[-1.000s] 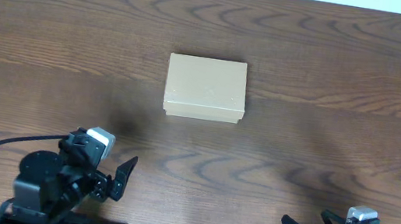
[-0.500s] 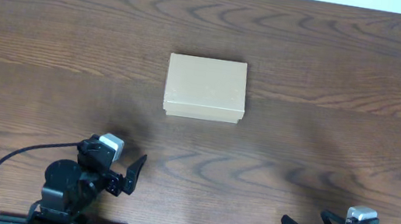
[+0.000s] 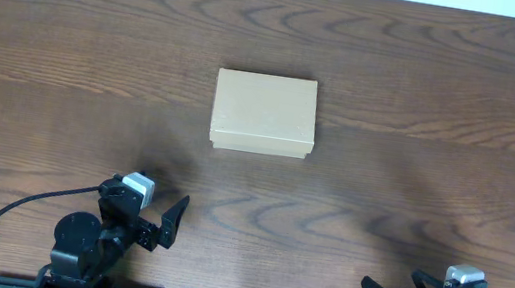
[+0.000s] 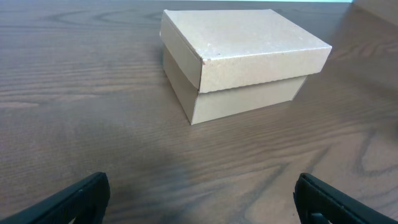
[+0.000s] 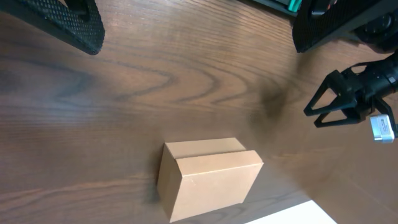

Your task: Pack container

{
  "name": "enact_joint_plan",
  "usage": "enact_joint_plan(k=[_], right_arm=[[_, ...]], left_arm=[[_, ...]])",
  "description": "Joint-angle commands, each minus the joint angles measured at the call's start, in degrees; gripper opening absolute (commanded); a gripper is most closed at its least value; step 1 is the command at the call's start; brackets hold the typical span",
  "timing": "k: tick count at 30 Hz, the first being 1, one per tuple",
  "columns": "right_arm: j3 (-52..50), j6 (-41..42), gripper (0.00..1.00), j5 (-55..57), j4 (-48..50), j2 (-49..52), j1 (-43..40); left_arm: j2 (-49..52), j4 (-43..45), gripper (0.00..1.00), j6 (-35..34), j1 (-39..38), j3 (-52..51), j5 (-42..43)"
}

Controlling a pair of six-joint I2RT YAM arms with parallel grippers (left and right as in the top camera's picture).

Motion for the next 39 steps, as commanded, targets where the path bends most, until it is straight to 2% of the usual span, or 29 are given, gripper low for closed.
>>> enact_joint_plan(k=[1,22,24,28,30,39], right_arm=[[-0.1,0.4,0.99,-0.3,-0.1,-0.2,0.4],[-0.9,-0.7,0.99,1.7,0.8,-0.2,0.4],[-3.0,-1.6,0.99,3.3,3.4,-0.2,0.4],[-11.8,-9.0,0.99,4.2,13.8,-0.8,0.4],[-14.8,-9.5,0.99,4.2,17.4,-1.7,0.4],[-21.3,-9.5,0.99,7.1,20.5,-5.9,0.4]], left_arm=[[-0.5,0.2,0.95,-0.9,0.3,-1.1,0.4],[-0.5,0.2,0.95,-0.9,0.3,-1.1,0.4],[-0.5,0.2,0.95,-0.9,0.3,-1.1,0.4],[-0.5,0.2,0.95,-0.9,0.3,-1.1,0.4],[-0.5,0.2,0.95,-0.9,0.3,-1.1,0.4],[-0.5,0.2,0.95,-0.9,0.3,-1.1,0.4]])
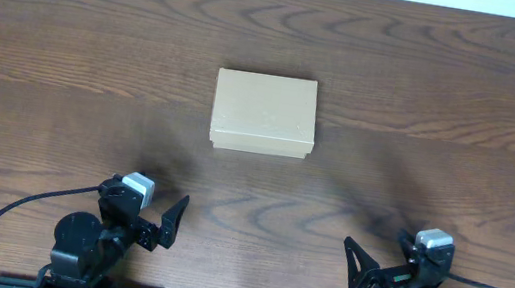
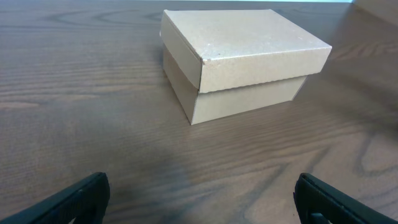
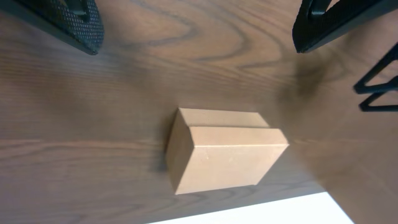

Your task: Pack container

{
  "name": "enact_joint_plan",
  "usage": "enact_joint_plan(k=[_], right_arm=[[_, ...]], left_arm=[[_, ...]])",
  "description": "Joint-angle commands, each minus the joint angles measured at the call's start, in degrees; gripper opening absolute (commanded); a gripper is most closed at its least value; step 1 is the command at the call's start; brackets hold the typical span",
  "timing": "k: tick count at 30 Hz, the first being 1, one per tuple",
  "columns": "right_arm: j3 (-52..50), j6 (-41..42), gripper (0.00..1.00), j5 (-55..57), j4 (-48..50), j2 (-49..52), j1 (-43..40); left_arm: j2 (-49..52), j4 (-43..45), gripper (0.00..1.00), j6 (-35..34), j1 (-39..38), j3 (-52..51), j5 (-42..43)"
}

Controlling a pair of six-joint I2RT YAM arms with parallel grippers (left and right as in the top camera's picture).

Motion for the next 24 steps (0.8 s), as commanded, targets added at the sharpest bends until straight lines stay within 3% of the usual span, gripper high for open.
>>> enact_joint_plan(k=[1,8,17,24], right_arm=[[-3.5,-1.5,0.99,3.0,0.4,-2.4,0.4],[-10.7,-1.5,0.99,4.3,5.7,-2.6,0.4],[-23.8,-1.4,0.99,4.3,20.3,-2.6,0.5],[-23.8,-1.5,0.99,4.2,21.2,-2.6,0.5]], left_arm=[[-0.5,0.2,0.95,-0.9,0.3,-1.1,0.4],[-0.5,0.2,0.95,-0.9,0.3,-1.1,0.4],[-0.5,0.2,0.95,-0.9,0.3,-1.1,0.4],[-0.5,0.2,0.95,-0.9,0.3,-1.1,0.4]])
